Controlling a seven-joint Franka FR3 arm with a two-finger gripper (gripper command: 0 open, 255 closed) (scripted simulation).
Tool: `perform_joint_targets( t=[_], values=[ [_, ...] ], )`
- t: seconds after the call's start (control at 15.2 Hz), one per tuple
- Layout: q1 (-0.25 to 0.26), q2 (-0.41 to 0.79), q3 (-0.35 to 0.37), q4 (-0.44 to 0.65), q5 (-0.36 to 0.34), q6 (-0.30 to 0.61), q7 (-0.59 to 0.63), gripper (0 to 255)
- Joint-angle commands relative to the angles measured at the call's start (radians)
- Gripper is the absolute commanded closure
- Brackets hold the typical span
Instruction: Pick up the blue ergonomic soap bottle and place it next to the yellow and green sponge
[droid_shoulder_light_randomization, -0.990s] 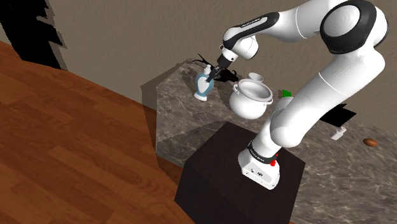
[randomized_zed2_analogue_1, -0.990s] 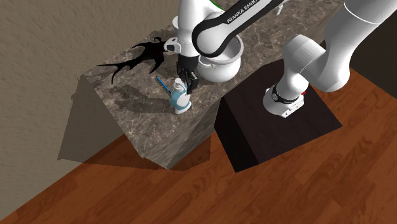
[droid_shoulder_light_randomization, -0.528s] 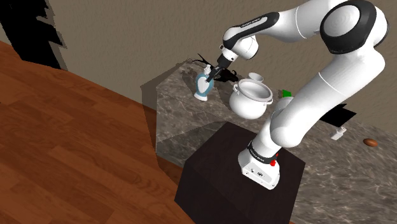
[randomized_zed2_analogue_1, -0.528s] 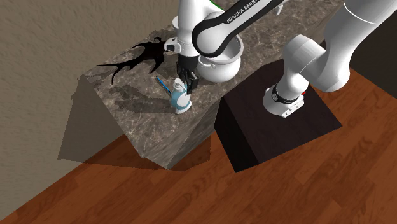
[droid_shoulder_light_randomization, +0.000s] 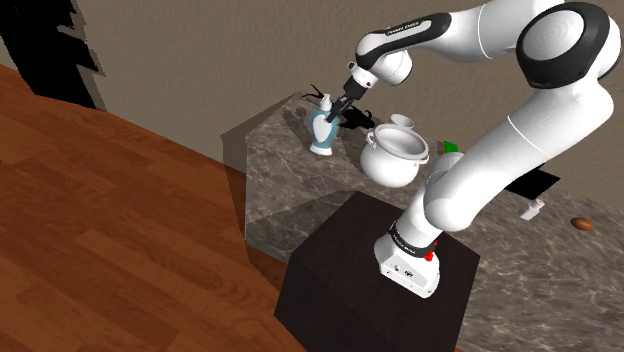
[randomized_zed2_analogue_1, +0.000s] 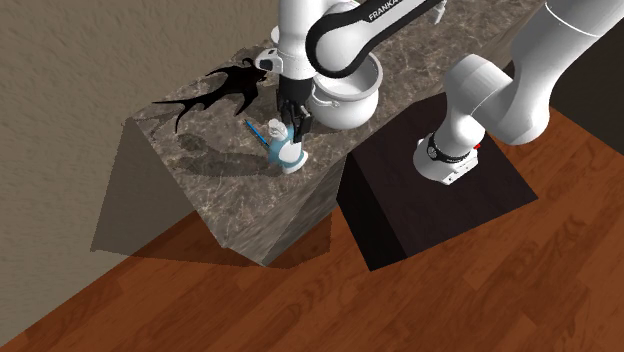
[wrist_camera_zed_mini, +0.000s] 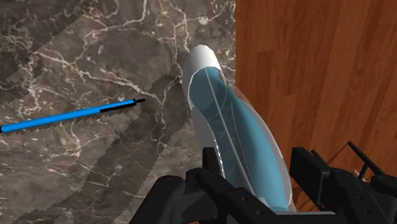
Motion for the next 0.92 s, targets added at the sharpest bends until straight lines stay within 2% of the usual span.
perform_joint_targets(
  t=[0.0,0.86],
  values=[
    [-0.008,-0.017,0.007,0.014,-0.019,-0.026,0.02,255],
    [-0.038,-0.101,0.054,0.118,-0.096,-0.189,0.124,255]
  ],
)
